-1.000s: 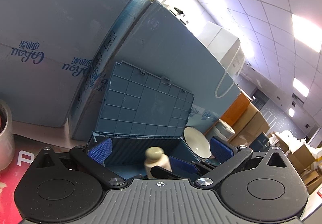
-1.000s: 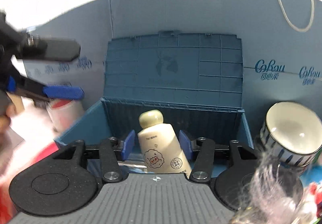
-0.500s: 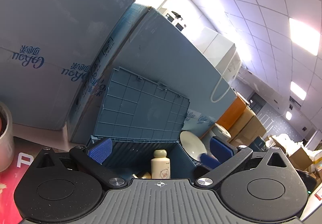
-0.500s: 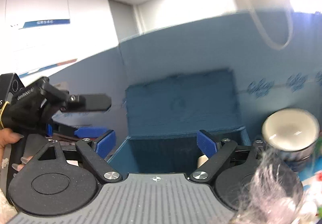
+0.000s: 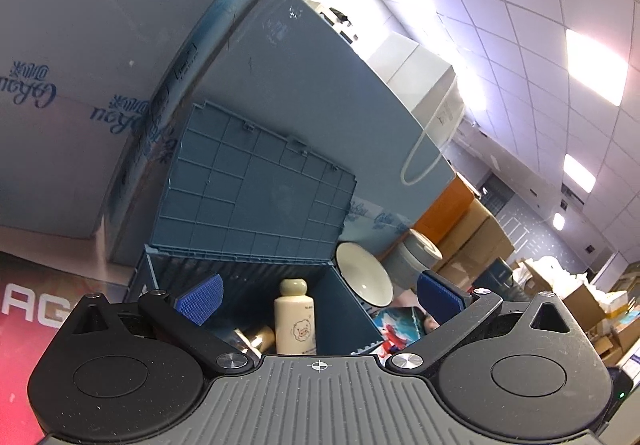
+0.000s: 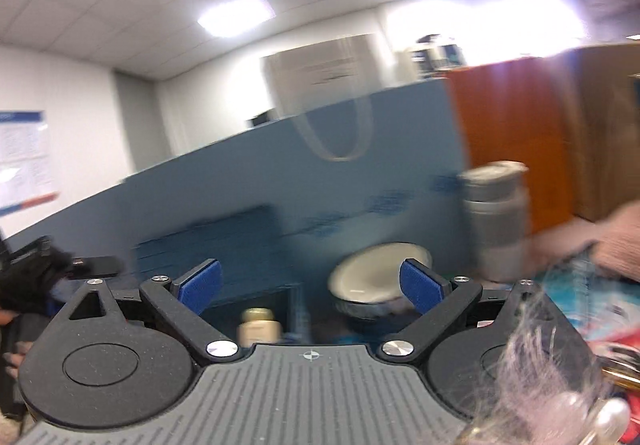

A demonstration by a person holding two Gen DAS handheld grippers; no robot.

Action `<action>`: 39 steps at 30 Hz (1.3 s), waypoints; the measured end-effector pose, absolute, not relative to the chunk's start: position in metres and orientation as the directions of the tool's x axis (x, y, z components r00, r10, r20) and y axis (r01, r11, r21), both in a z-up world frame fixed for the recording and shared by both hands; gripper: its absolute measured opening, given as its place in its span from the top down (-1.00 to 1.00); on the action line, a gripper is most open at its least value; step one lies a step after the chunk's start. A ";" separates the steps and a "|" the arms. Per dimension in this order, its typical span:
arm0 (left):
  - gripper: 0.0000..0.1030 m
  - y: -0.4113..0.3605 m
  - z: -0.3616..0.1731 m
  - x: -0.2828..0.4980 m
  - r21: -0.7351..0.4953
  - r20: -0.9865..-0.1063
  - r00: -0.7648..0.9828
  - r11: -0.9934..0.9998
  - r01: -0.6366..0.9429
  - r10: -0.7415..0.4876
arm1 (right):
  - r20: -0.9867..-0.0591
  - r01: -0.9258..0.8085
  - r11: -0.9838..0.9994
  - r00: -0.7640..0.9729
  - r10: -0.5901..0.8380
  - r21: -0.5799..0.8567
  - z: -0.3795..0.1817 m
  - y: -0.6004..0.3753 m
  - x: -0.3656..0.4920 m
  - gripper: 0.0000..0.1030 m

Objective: Organize rigid objects
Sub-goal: 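Return the right tool to the mat and grasp the green tube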

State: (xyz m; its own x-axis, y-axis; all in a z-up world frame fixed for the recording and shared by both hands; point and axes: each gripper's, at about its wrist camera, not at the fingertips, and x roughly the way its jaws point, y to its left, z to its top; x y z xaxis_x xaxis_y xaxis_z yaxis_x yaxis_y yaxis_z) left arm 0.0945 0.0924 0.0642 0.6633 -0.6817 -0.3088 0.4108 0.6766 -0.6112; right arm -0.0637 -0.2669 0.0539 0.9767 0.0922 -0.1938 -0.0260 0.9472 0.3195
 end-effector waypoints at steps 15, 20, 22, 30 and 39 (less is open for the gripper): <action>-1.00 0.029 0.059 0.077 -0.516 -0.370 0.555 0.662 0.543 -0.745 | -0.511 0.117 0.992 0.851 -0.123 -0.044 -0.013 -0.305 -0.058 -0.85; -1.00 0.008 0.050 0.076 -0.537 -0.401 0.465 0.614 0.579 -0.789 | -0.590 0.076 0.997 0.804 -0.074 -0.021 -0.024 -0.316 -0.040 -0.81; -1.00 0.001 0.049 0.073 -0.525 -0.413 0.452 0.612 0.591 -0.791 | -0.612 0.068 0.998 0.789 -0.060 -0.010 -0.026 -0.319 -0.034 -0.81; -1.00 -0.015 0.051 0.058 -0.526 -0.398 0.356 0.528 0.667 -0.846 | -0.650 0.111 0.993 0.758 -0.053 0.048 -0.040 -0.335 -0.012 -0.70; -1.00 -0.009 0.054 0.056 -0.525 -0.394 0.374 0.539 0.658 -0.840 | -0.663 0.127 0.991 0.745 -0.074 0.033 -0.032 -0.319 -0.009 0.53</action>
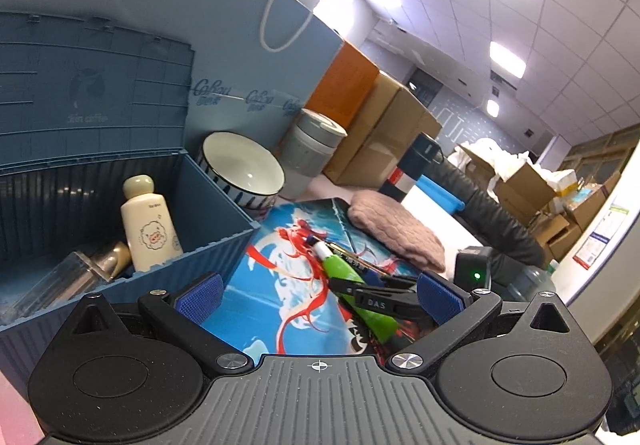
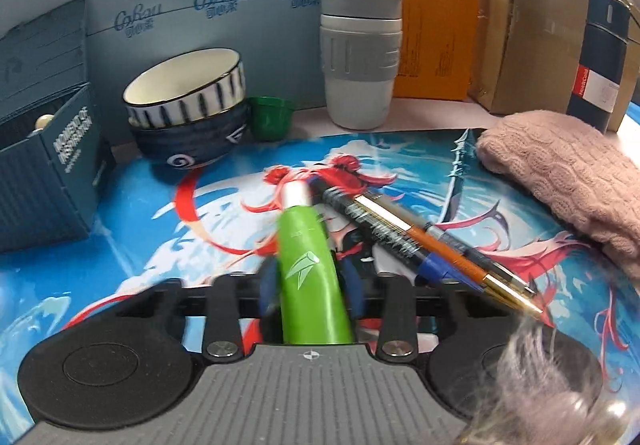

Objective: Organize rigid objects
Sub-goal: 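Return the right tool to the mat and grasp the green tube, then carry the green tube into the blue box and open the right tool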

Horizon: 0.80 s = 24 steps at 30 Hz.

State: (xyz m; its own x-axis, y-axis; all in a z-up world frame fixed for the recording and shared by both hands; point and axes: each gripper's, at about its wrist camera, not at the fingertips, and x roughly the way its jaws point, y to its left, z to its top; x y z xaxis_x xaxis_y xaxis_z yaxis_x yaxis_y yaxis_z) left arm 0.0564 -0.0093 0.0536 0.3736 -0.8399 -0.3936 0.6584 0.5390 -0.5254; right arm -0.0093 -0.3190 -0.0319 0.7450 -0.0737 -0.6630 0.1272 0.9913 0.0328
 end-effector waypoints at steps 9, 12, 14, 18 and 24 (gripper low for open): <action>-1.00 0.001 0.060 0.056 -0.530 -0.367 0.393 0.537 0.656 -0.843 | -0.582 0.054 0.991 0.812 0.028 0.123 -0.004 -0.287 -0.035 0.78; -1.00 0.006 0.063 0.057 -0.533 -0.358 0.409 0.543 0.649 -0.840 | -0.535 0.033 0.987 0.843 0.055 0.154 0.009 -0.277 -0.045 0.78; -1.00 0.011 0.065 0.058 -0.536 -0.351 0.420 0.548 0.643 -0.837 | -0.505 0.022 0.983 0.860 0.074 0.182 0.016 -0.273 -0.051 0.79; -1.00 0.023 0.070 0.060 -0.544 -0.324 0.451 0.554 0.631 -0.832 | -0.443 -0.002 0.973 0.890 0.108 0.231 0.034 -0.264 -0.060 0.79; -1.00 0.048 0.077 0.064 -0.567 -0.282 0.516 0.574 0.590 -0.809 | -0.342 -0.075 0.954 0.923 0.176 0.290 0.063 -0.250 -0.066 0.79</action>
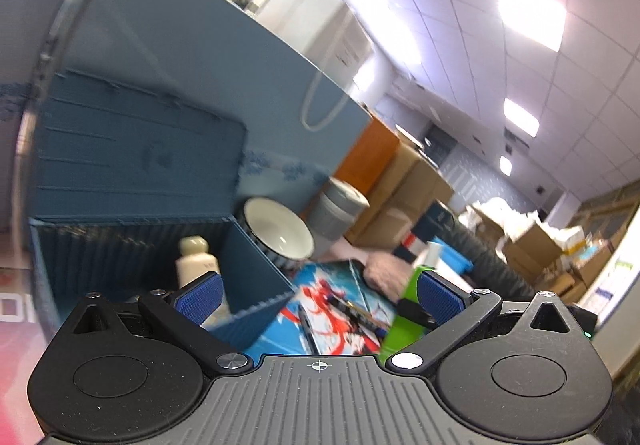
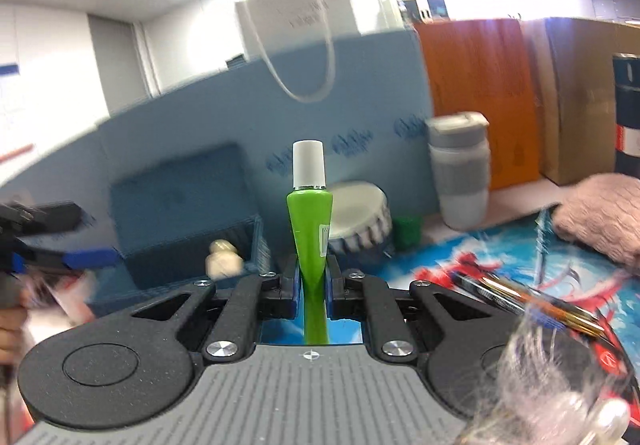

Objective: Organize rigid objects
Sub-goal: 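Carry the green tube into the blue box and open the right tool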

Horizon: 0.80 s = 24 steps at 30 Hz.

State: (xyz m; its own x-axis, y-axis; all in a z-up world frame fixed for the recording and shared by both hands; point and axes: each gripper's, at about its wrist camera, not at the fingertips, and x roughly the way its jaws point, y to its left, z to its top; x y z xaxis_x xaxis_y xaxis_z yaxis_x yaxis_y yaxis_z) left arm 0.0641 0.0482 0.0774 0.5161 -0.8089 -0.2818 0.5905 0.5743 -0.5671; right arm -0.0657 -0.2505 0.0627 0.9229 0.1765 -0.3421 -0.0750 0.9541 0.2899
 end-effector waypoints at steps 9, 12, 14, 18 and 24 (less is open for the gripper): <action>-1.00 0.079 0.078 0.077 -0.628 -0.247 0.589 0.590 0.508 -0.769 | -0.192 -0.234 0.905 0.929 0.316 0.356 0.095 -0.210 -0.034 0.79; -1.00 0.090 0.079 0.078 -0.639 -0.230 0.617 0.595 0.488 -0.752 | -0.157 -0.270 0.897 0.927 0.340 0.349 0.102 -0.188 -0.017 0.79; -1.00 0.097 0.079 0.080 -0.652 -0.223 0.632 0.596 0.469 -0.742 | -0.142 -0.293 0.891 0.922 0.359 0.348 0.105 -0.174 -0.004 0.79; -1.00 0.107 0.078 0.084 -0.655 -0.226 0.657 0.612 0.443 -0.719 | -0.138 -0.302 0.903 0.924 0.356 0.307 0.103 -0.149 0.020 0.79; -1.00 0.125 0.074 0.093 -0.685 -0.226 0.704 0.624 0.377 -0.673 | -0.172 -0.324 0.942 0.926 0.335 0.091 0.082 -0.109 0.042 0.79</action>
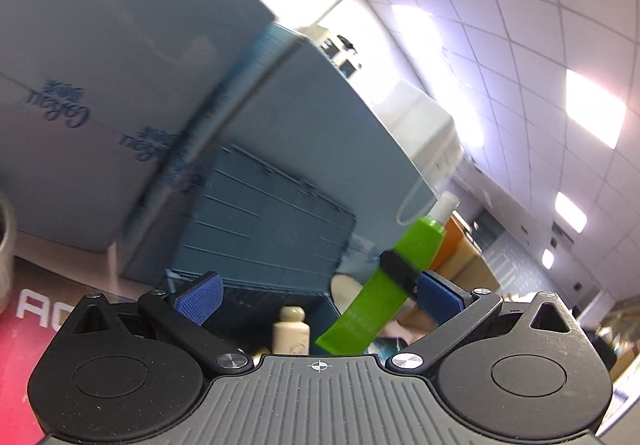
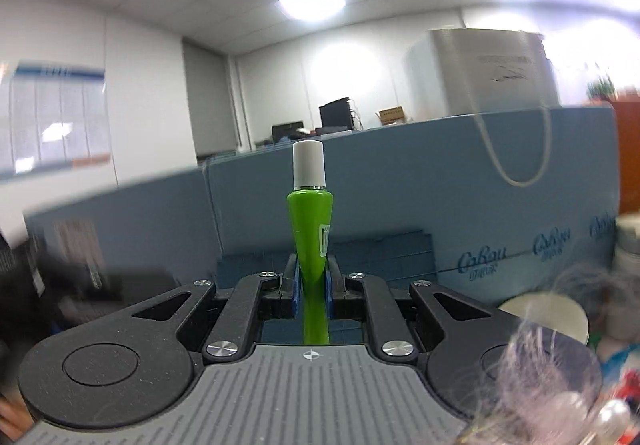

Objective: Organize rigid objects
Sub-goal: 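Carry the green tube into the blue box and open the right tool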

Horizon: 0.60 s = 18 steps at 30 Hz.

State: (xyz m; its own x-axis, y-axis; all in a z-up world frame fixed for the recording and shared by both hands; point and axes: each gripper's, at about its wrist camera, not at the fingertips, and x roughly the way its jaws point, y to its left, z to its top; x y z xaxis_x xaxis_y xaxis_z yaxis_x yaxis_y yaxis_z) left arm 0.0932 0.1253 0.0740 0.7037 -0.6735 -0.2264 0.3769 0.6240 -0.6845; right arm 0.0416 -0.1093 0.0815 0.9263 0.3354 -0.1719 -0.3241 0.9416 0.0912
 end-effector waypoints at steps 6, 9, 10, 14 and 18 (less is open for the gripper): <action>-1.00 0.132 0.069 0.099 -0.708 -0.225 0.714 0.615 0.348 -0.663 | -0.204 -0.306 0.913 0.945 0.256 -0.272 0.051 -0.075 0.046 0.79; -1.00 0.134 0.068 0.098 -0.708 -0.225 0.712 0.614 0.349 -0.665 | -0.238 -0.320 0.863 0.941 0.241 -0.391 0.036 -0.065 0.049 0.79; -1.00 0.135 0.069 0.098 -0.706 -0.225 0.711 0.614 0.352 -0.666 | -0.254 -0.331 0.850 0.936 0.242 -0.411 0.033 -0.064 0.051 0.79; -1.00 0.135 0.069 0.097 -0.706 -0.223 0.710 0.613 0.355 -0.668 | -0.329 -0.399 0.799 0.906 0.267 -0.450 0.022 -0.059 0.056 0.79; -1.00 0.136 0.069 0.096 -0.708 -0.222 0.710 0.611 0.354 -0.668 | -0.411 -0.482 0.773 0.856 0.314 -0.413 0.017 -0.057 0.062 0.79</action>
